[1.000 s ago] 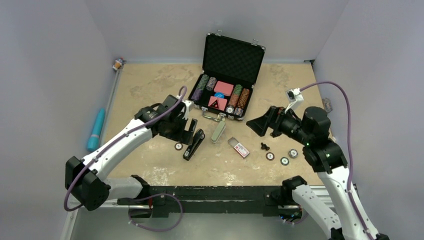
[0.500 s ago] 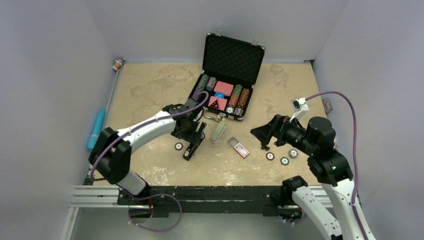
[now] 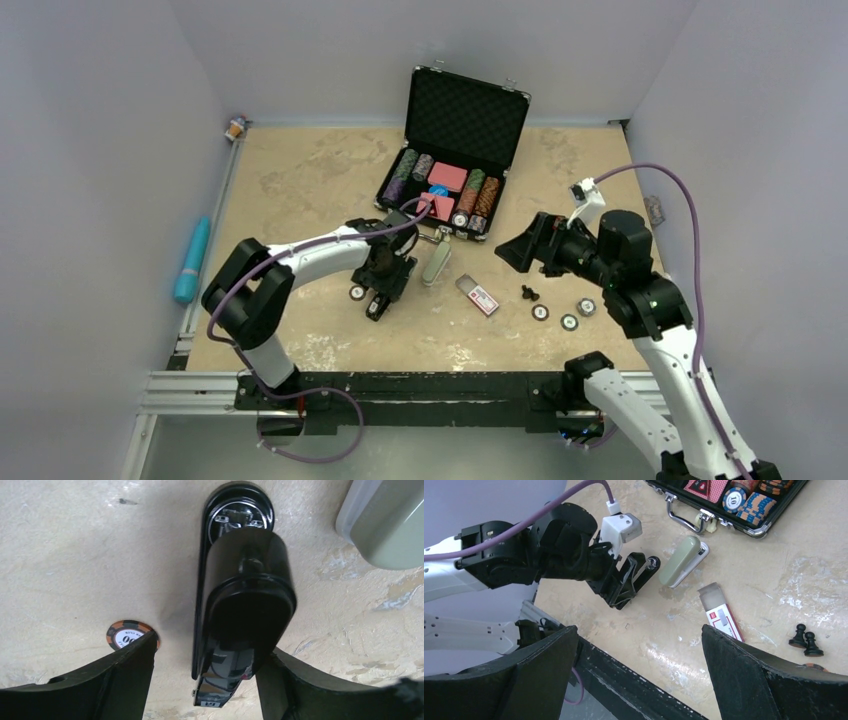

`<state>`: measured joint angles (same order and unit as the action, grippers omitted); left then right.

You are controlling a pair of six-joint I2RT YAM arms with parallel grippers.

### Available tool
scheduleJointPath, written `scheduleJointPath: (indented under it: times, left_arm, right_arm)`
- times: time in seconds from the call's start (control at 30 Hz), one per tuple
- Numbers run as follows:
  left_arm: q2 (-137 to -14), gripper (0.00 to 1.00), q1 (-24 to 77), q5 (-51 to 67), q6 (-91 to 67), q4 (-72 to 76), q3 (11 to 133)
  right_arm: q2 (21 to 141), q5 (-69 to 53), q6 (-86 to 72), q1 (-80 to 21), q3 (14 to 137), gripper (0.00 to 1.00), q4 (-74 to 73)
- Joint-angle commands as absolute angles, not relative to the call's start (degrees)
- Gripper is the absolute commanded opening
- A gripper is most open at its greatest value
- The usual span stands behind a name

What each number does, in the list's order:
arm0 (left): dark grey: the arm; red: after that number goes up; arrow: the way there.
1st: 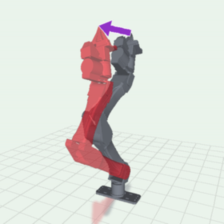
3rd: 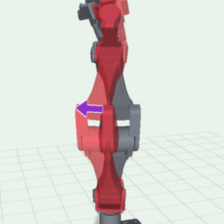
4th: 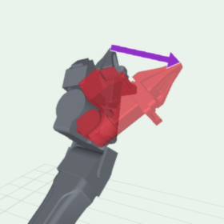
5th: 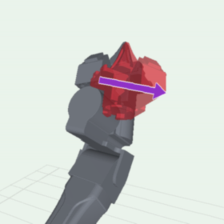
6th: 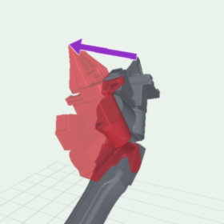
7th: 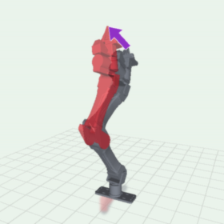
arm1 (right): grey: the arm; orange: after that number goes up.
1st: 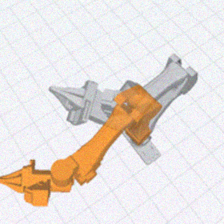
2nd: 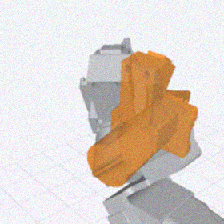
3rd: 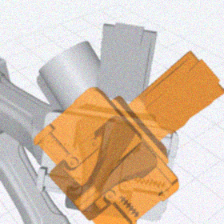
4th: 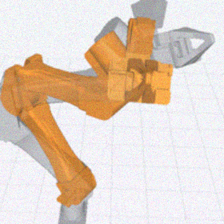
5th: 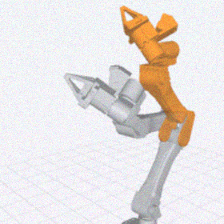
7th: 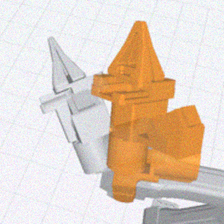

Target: Unload the staples from the stapler

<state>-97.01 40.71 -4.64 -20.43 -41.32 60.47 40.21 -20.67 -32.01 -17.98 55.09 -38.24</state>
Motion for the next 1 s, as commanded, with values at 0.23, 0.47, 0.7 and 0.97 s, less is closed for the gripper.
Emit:
scheduleJointPath:
  times: [0.23, 0.47, 0.7, 0.97]
  left_arm:
    - [-105.07, 0.49, 43.06, -3.28, -25.12, -41.19, 63.00]
    - [-106.19, 0.00, 42.99, -4.73, -26.89, -42.82, 63.24]
    - [-100.33, 0.00, 42.91, -5.62, -29.09, -46.41, 63.89]
    - [-93.28, 0.00, 42.90, -4.73, -31.90, -49.32, 63.27]
  right_arm:
    - [43.48, -24.13, -29.01, -17.89, 57.50, 0.99, -33.25]
    - [39.16, -23.75, -29.03, -17.90, 56.28, 0.99, -36.37]
    - [34.81, -23.98, -29.39, -17.86, 55.05, 0.99, -39.20]
    - [30.63, -25.21, -30.99, -17.87, 53.67, 0.98, -40.08]
